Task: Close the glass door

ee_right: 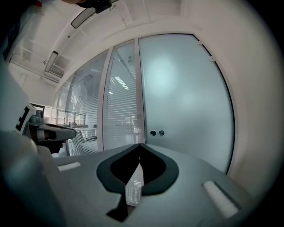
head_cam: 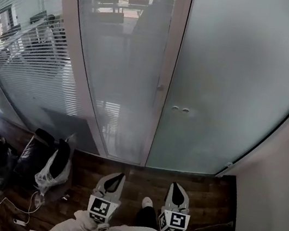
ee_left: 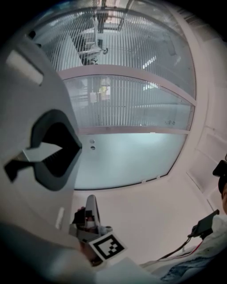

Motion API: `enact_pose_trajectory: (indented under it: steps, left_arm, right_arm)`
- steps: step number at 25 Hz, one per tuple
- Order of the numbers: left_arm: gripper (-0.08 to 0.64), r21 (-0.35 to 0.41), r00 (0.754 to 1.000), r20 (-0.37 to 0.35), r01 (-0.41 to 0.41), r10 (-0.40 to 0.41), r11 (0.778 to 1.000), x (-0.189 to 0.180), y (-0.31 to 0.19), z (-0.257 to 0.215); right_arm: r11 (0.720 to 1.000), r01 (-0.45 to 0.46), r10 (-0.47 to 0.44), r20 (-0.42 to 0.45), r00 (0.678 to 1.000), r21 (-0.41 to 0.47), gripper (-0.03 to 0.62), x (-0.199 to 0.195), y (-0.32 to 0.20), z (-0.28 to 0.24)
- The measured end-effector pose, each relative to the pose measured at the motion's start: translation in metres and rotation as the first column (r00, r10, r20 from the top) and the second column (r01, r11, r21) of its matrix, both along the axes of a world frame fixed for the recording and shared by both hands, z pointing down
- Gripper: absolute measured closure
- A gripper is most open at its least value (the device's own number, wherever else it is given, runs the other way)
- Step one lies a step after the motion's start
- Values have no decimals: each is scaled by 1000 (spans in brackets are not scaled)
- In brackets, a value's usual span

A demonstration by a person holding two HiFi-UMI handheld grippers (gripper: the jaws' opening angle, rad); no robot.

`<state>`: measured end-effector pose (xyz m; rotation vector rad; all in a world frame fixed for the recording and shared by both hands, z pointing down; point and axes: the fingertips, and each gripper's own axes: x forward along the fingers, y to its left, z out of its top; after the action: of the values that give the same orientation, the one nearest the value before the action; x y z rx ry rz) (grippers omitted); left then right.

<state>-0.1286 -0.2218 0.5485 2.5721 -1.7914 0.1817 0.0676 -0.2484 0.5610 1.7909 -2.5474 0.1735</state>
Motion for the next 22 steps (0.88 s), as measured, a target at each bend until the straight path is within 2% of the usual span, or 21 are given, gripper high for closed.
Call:
enact_pose_trajectory:
  steps: [4,10,22]
  left_arm:
    - [558,-29,1000,-14,7,-7,1000,-4,31,6]
    - [558,-43,999,-35,4,-6,999,12,64,12]
    - [558,-71,1000,-2,21,-21,997,79,123,12]
  right_arm:
    - [1000,-3,3,-20,1000,5,586,1,37,-5]
    - [1000,-12,11,-33,999,-29,586,21,76,2]
    - [996,64,-65,-21,998,-61,586,74,141,8]
